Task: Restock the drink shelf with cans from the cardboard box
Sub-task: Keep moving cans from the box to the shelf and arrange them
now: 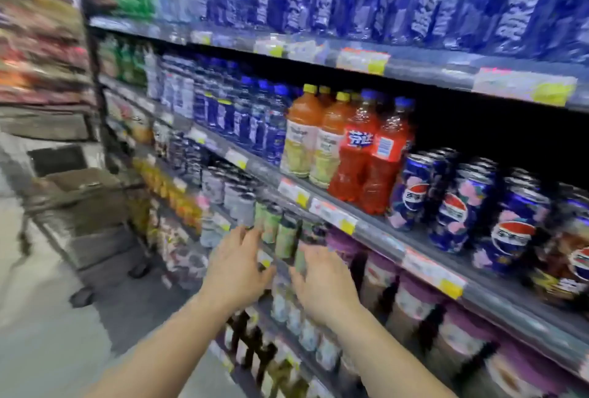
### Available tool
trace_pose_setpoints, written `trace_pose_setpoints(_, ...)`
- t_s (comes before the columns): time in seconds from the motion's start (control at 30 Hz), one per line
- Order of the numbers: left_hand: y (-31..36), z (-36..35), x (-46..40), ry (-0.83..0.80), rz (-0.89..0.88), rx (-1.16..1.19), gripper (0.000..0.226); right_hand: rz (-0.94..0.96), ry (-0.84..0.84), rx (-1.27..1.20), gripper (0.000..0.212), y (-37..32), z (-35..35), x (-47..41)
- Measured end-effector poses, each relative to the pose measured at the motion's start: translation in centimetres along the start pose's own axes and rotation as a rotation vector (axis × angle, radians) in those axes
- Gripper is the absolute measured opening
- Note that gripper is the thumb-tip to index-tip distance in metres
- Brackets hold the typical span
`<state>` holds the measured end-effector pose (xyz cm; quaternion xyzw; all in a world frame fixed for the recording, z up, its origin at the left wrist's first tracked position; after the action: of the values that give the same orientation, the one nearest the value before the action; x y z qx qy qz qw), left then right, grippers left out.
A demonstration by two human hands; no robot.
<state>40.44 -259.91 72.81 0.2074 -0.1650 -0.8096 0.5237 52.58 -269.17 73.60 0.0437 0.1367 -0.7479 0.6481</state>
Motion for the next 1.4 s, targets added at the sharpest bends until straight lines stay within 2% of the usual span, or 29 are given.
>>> trace_pose_setpoints(0.1, -9.5, 2.8, -3.7, 0.021, 0.09, -0.276, 0.084, 0.077, -0.048, 0.073, 0.065, -7.9, -4.8, -7.2)
trace_pose_setpoints(0.2, -17.6, 5.2, -6.3, 0.001, 0.192, -0.379, 0.085, 0.183, 0.006, 0.104, 0.066, -15.0, -8.3, -12.9)
trace_pose_setpoints(0.33, -26.3, 7.3, -9.4, -0.006, 0.351, -0.375, 0.084, 0.294, -0.162, 0.012, 0.069, -21.9, -13.4, -19.2)
trace_pose_setpoints(0.47, -33.8, 8.7, -13.3, -0.042, 0.503, -0.376, 0.082, 0.396, -0.211, -0.018, 0.072, -27.9, -18.2, -26.3)
trace_pose_setpoints(0.8, -50.4, 14.0, -29.6, 0.056, 0.742, -0.385, 0.079, 0.621, -0.304, -0.093, 0.071, -40.1, -26.5, -48.6)
trace_pose_setpoints(1.0, -60.0, 16.6, -36.6, 0.033, 0.895, -0.367, 0.078, 0.704, -0.343, -0.142, 0.069, -47.4, -31.6, -59.6)
trace_pose_setpoints(1.2, -71.8, 18.6, -45.4, 0.007, 0.924, -0.356, 0.078, 0.676, -0.408, -0.169, 0.071, -54.8, -38.5, -69.9)
trace_pose_setpoints(1.4, -82.1, 22.0, -57.2, -0.063, 0.757, -0.398, 0.078, 0.505, -0.394, -0.2, 0.069, -61.3, -43.8, -81.2)
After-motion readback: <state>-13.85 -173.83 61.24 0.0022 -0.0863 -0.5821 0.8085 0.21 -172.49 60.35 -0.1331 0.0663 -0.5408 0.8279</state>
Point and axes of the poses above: each hand's wrist, its own x-axis away from the middle knuckle, its own z-axis out of the back of the hand, y = z × x, the point moved 5 cm from there along -x, towards the middle knuckle, and after that the axes turned 15 degrees about z, right-handed, at the moved point
